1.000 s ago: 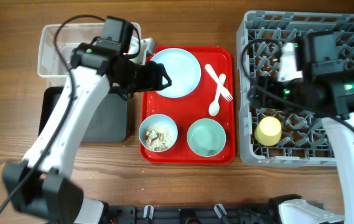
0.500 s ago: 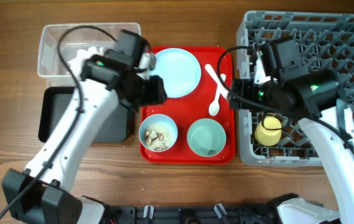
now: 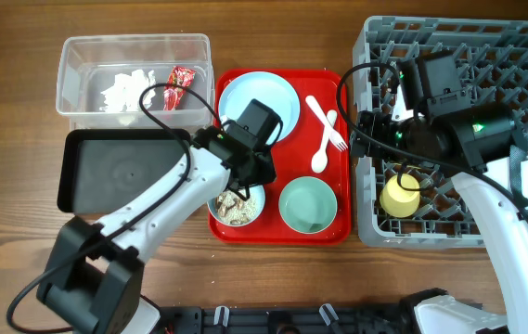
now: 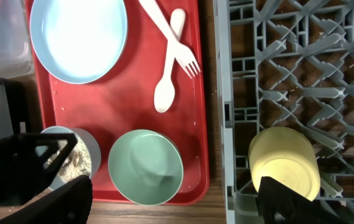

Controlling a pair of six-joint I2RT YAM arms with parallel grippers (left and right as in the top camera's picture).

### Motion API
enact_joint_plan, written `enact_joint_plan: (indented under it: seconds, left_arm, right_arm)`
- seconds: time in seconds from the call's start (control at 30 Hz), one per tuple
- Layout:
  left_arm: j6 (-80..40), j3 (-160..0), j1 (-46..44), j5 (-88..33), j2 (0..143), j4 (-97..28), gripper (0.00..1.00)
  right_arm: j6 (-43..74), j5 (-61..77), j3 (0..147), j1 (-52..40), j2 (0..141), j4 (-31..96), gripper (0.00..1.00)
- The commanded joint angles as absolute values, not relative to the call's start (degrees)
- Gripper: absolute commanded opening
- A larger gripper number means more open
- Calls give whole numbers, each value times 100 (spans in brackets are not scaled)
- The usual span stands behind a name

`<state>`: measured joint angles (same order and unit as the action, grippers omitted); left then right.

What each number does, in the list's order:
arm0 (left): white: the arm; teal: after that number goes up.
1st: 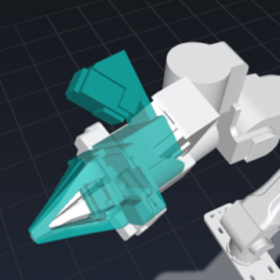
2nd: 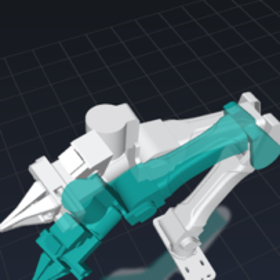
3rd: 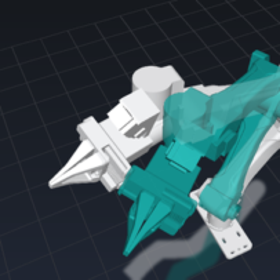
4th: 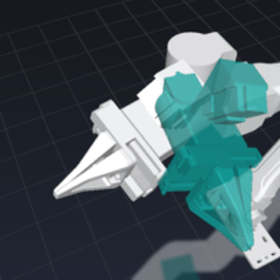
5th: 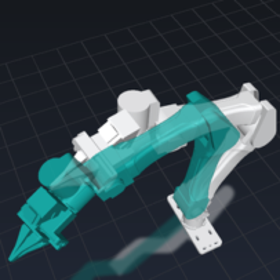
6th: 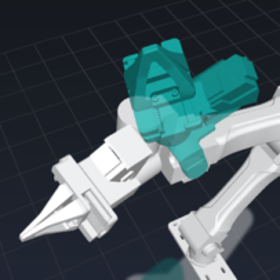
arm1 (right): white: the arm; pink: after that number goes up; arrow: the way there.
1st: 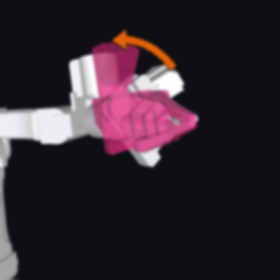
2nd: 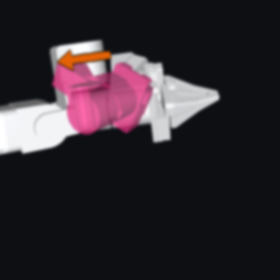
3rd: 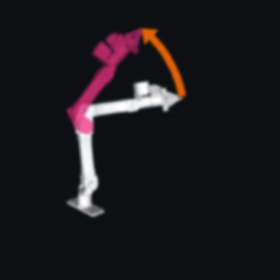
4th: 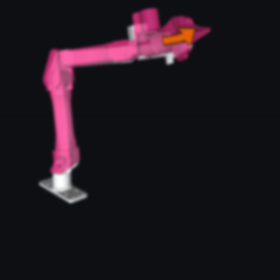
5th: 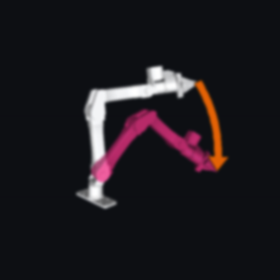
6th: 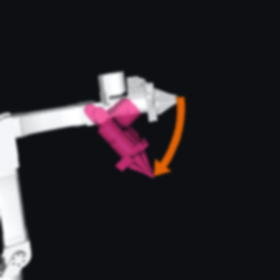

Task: Sort waste into correct bins and load items into the dishwasher rack
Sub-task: 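Reach the left gripper to the rice bowl and grasp its rim, then tip the rice bowl over the black tray to empty the food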

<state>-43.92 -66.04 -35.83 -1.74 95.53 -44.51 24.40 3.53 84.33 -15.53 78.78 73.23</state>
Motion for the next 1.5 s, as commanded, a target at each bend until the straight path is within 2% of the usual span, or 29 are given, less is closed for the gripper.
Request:
enact_joint_plan:
  seconds: [0.0, 0.2, 0.37, 0.63, 0.8, 1.07, 1.33, 1.47]
  left_arm:
    - [-4998, -6447, -3625, 163, 9843, -4348, 43]
    - [-4998, -6445, -3627, 161, 10228, -4261, 42]
    - [-4998, -6445, -3627, 158, 10449, -4213, 37]
    - [-4995, -6447, -3627, 156, 10438, -4171, 24]
    - [-4978, -6451, -3627, 91, 10414, -4180, 4]
    - [-4519, -6473, -3625, -209, 10090, -4318, 4]
    - [-3715, -7039, -3570, -342, 9043, -5168, 4]
    - [-3612, -7096, -3223, -414, 8409, -5527, 4]
  right_arm:
    - [2399, 231, 8399, -1540, 7819, 7336, 87]
    - [2394, 233, 8399, -1540, 7822, 7356, 87]
    - [2394, 231, 8399, -1540, 7822, 7356, 87]
    - [2370, 231, 8399, -1540, 7822, 7341, 87]
    - [2314, 233, 8399, -1540, 7822, 7338, 87]
    - [2248, 231, 8399, -1540, 7822, 7330, 87]
    - [2241, 231, 8399, -1540, 7822, 7328, 87]
    - [2244, 231, 8399, -1540, 7822, 7314, 87]
